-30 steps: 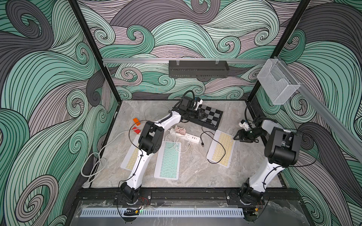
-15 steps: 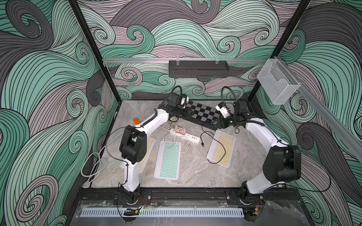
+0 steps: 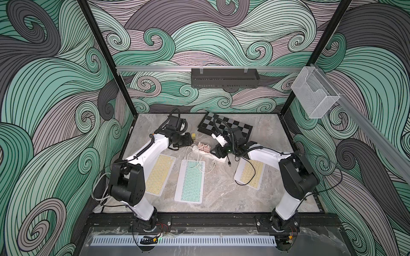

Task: Unplug the wireless keyboard
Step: Remove the plug from the socket.

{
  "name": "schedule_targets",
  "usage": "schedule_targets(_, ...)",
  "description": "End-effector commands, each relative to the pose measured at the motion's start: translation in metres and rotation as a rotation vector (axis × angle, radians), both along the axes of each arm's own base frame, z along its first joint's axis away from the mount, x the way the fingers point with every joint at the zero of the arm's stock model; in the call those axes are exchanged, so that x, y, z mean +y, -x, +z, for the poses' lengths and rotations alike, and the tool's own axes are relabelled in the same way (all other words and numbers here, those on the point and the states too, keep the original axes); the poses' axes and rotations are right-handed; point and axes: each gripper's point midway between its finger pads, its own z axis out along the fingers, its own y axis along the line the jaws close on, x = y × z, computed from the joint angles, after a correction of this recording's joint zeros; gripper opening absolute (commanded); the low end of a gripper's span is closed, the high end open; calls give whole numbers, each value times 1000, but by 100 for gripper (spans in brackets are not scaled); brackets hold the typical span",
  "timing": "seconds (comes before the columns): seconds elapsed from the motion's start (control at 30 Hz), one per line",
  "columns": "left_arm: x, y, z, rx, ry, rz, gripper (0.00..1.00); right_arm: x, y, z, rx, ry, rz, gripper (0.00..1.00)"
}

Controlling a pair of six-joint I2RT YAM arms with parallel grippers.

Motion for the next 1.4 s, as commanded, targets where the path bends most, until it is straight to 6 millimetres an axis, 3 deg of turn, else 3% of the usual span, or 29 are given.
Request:
schedule_targets(0.0,8,10,-13,52,-43,12,40,15,-18,6,-55,-40,45,63)
schedule_targets(0.33,-3,-5,-51,158,-26,12,39,31,-32,-20,-73,0,64,61)
schedule_targets(0.5,-4,-15,-71,215,-57,30,37,40,-34,-24,-77,17,93,49)
schedule_targets(0.67,-11,-27,-82,240,-38,44,37,44,-33,-23,-79,1,84,44)
schedule_targets(0.9,-9,-42,-97,284,-73,72,37,53,-12,-38,-67,33,98,29)
schedule_targets(1.1,-4,-40,-113,322,-108,78,36,53,-7,-42,-89,76,104,19)
schedule_targets(1.27,2,-36,-122,338,-143,91,34,52,-8,-37,-142,124,95,0)
schedule_targets(1.37,5,-32,-129,350,-161,95,33,52,-12,-31,-197,152,80,0)
